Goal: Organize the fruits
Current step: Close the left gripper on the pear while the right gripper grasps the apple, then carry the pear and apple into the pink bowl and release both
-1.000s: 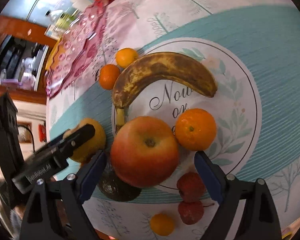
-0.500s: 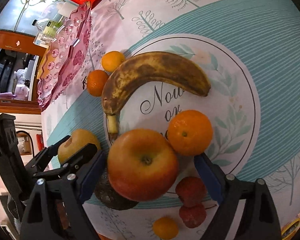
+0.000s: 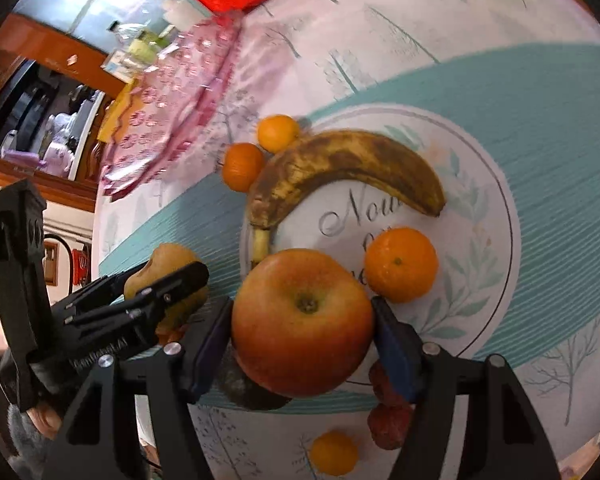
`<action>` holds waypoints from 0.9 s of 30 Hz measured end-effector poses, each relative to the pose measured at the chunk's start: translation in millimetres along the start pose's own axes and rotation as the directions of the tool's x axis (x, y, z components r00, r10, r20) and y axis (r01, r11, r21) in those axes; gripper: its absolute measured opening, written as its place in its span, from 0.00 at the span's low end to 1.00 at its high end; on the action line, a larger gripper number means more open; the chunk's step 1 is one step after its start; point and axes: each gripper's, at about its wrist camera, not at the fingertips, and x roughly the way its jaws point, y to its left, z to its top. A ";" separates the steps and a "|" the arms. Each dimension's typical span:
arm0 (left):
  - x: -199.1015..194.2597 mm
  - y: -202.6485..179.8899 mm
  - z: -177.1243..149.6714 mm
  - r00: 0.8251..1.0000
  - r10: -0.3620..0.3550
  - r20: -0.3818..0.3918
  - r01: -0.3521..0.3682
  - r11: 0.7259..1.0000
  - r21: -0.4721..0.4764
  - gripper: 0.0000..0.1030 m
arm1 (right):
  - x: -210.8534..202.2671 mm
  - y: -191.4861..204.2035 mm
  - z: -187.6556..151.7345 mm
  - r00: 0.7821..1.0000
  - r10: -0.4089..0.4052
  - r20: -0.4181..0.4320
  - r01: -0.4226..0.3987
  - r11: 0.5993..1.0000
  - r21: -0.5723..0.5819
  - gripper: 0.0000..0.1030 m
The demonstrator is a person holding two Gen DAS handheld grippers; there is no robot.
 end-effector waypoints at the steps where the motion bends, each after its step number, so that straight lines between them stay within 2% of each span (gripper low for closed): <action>1: -4.4 2.5 0.8 1.000 0.003 0.009 -0.003 1.000 -0.005 0.64 | -3.3 2.9 0.2 1.000 0.002 0.008 -0.002 1.000 -0.014 0.67; 9: -72.3 4.2 2.7 0.992 0.000 0.125 0.007 0.998 -0.059 0.65 | -43.0 39.0 9.5 0.994 0.023 0.103 -0.005 0.986 -0.168 0.67; 14: -125.4 11.3 14.0 0.975 0.000 0.221 0.021 0.995 -0.093 0.65 | -66.7 62.1 26.0 0.987 0.059 0.148 -0.021 0.969 -0.246 0.66; 20: -168.9 22.3 44.5 0.940 0.074 0.333 -0.041 0.994 -0.106 0.65 | -95.6 102.6 70.8 0.962 0.088 0.257 0.008 0.936 -0.352 0.66; 24: -176.6 34.6 74.9 0.919 0.132 0.371 -0.089 0.987 -0.132 0.65 | -98.6 127.3 108.0 0.937 0.072 0.342 0.078 0.910 -0.406 0.67; 27: -170.5 46.2 94.6 0.915 0.160 0.370 -0.106 0.981 -0.162 0.65 | -85.2 138.8 137.6 0.930 0.062 0.362 0.104 0.901 -0.422 0.67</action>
